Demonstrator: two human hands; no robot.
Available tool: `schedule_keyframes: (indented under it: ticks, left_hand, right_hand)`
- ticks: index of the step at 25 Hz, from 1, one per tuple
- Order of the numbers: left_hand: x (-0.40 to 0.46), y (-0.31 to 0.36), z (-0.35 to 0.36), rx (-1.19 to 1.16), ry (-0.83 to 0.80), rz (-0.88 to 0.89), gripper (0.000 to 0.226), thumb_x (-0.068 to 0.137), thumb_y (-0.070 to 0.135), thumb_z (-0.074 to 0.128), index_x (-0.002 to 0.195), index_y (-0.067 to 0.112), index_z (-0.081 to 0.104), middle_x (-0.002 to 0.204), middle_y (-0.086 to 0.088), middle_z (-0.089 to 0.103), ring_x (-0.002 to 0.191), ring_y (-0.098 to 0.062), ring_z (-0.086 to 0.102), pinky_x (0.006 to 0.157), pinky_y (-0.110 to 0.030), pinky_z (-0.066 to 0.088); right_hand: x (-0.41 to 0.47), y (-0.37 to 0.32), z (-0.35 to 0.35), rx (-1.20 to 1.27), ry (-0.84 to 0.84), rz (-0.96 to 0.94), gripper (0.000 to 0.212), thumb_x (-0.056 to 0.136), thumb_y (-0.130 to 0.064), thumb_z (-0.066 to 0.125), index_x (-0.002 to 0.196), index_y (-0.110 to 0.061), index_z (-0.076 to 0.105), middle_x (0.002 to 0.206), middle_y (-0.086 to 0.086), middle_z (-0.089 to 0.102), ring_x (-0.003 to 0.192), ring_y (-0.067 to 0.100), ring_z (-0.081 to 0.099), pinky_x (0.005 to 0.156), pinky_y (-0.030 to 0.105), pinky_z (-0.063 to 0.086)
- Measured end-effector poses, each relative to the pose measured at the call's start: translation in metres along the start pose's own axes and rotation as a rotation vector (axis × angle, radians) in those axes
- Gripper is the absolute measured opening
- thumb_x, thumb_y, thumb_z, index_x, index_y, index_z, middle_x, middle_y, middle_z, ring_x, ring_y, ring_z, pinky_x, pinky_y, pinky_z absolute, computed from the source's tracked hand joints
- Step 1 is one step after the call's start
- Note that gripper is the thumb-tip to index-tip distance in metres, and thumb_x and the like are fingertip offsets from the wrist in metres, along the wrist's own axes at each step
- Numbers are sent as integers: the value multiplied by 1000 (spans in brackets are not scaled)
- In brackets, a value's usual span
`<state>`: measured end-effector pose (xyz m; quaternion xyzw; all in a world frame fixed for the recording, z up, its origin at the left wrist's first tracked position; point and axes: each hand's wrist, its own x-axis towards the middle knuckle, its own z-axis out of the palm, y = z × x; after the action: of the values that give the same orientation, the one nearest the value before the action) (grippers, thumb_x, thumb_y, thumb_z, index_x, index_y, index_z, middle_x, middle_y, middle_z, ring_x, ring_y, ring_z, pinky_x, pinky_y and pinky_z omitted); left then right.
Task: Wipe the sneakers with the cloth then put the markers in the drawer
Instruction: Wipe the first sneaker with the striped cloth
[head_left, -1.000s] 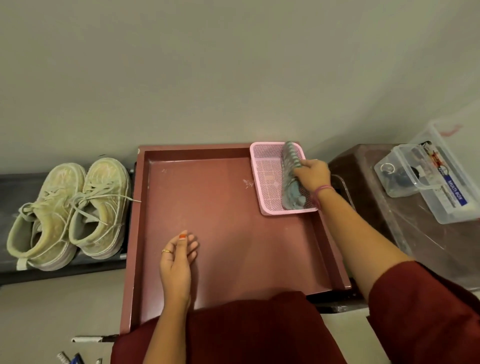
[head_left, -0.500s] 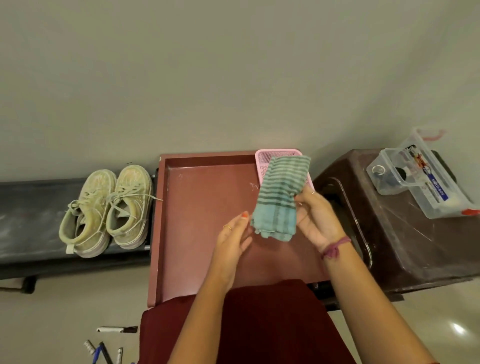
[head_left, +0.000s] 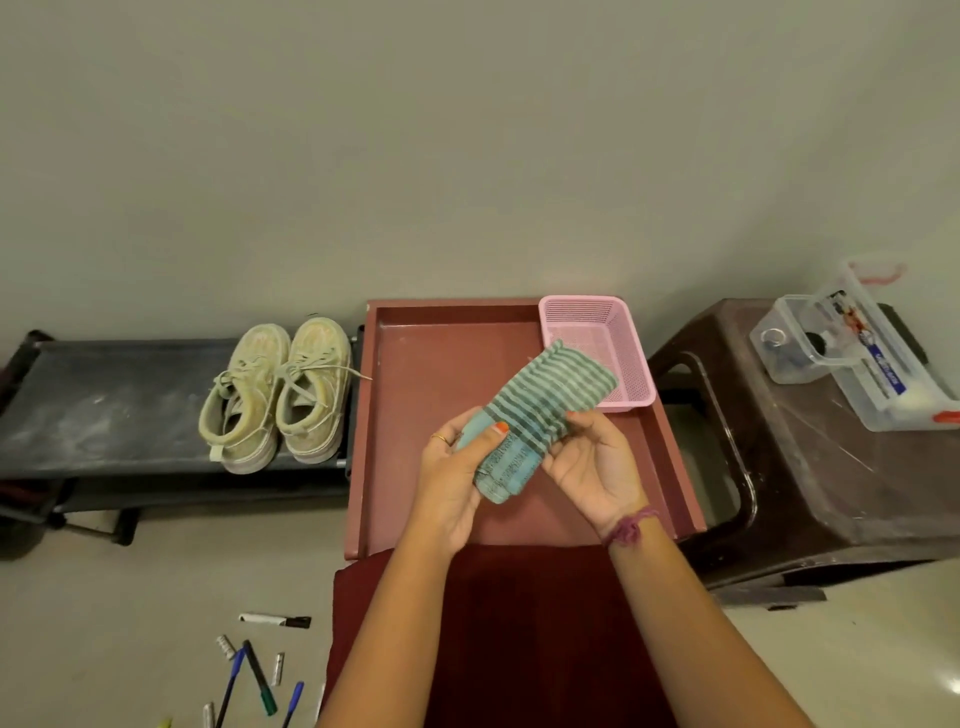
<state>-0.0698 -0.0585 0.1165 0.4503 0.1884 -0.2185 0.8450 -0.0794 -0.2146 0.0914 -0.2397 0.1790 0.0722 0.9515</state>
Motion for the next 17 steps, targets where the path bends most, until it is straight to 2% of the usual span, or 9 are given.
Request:
schedule_keyframes:
  ticks: [3, 4, 6, 7, 9, 11, 13, 15, 17]
  left_hand:
    - [-3, -7, -7, -35, 21, 14, 34, 84, 3, 68, 116, 5, 57, 108, -15, 71, 94, -25, 70, 78, -37, 59]
    - [-3, -9, -10, -19, 19, 17, 33, 85, 4, 68, 115, 6, 57, 107, -14, 71, 95, -25, 70, 80, -37, 59]
    - [1, -11, -23, 116, 29, 41, 32, 86, 11, 69, 115, 9, 57, 108, -11, 71, 95, -21, 70, 82, -36, 57]
    - [6, -10, -32, 222, 55, 74, 33, 87, 18, 69, 117, 11, 58, 109, -8, 70, 97, -19, 69, 85, -35, 56]
    - [23, 3, -62, 450, 187, 207, 33, 88, 26, 67, 117, 12, 60, 115, -4, 66, 102, -14, 63, 92, -30, 49]
    - [42, 25, -101, 758, 367, 401, 33, 91, 21, 63, 121, 9, 59, 122, -6, 60, 108, -14, 58, 95, -27, 44]
    - [60, 48, -145, 1111, 497, 503, 36, 94, 15, 56, 128, 4, 54, 129, -13, 53, 115, -22, 54, 100, -34, 43]
    - [78, 66, -180, 1393, 508, 516, 37, 97, 14, 49, 132, 2, 51, 131, -16, 50, 120, -28, 48, 103, -41, 40]
    - [92, 76, -202, 1664, 391, 514, 37, 99, 14, 46, 133, 1, 51, 130, -16, 53, 123, -31, 42, 103, -44, 39]
  right_hand:
    - [3, 20, 5, 71, -63, 2, 63, 68, -17, 80, 124, -4, 56, 118, 14, 64, 113, 26, 60, 107, 42, 39]
    - [6, 26, 8, 98, -65, 2, 59, 69, -19, 79, 122, -4, 58, 116, 14, 64, 112, 26, 61, 106, 42, 40]
    - [11, 38, 14, 131, -51, -5, 38, 77, -22, 71, 110, -4, 66, 109, 13, 68, 104, 25, 65, 102, 43, 44]
    - [14, 41, 17, 147, -29, -15, 29, 83, -24, 63, 103, -5, 70, 105, 11, 69, 100, 24, 67, 99, 44, 45]
    - [19, 44, 22, 174, 4, -17, 30, 90, -26, 49, 96, -7, 72, 99, 9, 71, 95, 23, 69, 95, 43, 47]
    - [24, 45, 23, 187, 28, -19, 30, 92, -26, 47, 99, -7, 69, 99, 9, 71, 95, 23, 69, 94, 45, 48]
    - [28, 46, 20, 165, 44, -26, 28, 90, -25, 48, 104, -8, 65, 99, 9, 71, 95, 23, 69, 94, 45, 48]
    - [30, 45, 15, 141, 66, -24, 28, 88, -25, 51, 106, -8, 63, 99, 9, 71, 95, 23, 69, 95, 45, 47]
    - [30, 45, 7, 141, 71, -24, 28, 90, -25, 49, 108, -8, 62, 100, 9, 71, 95, 23, 69, 94, 46, 48]
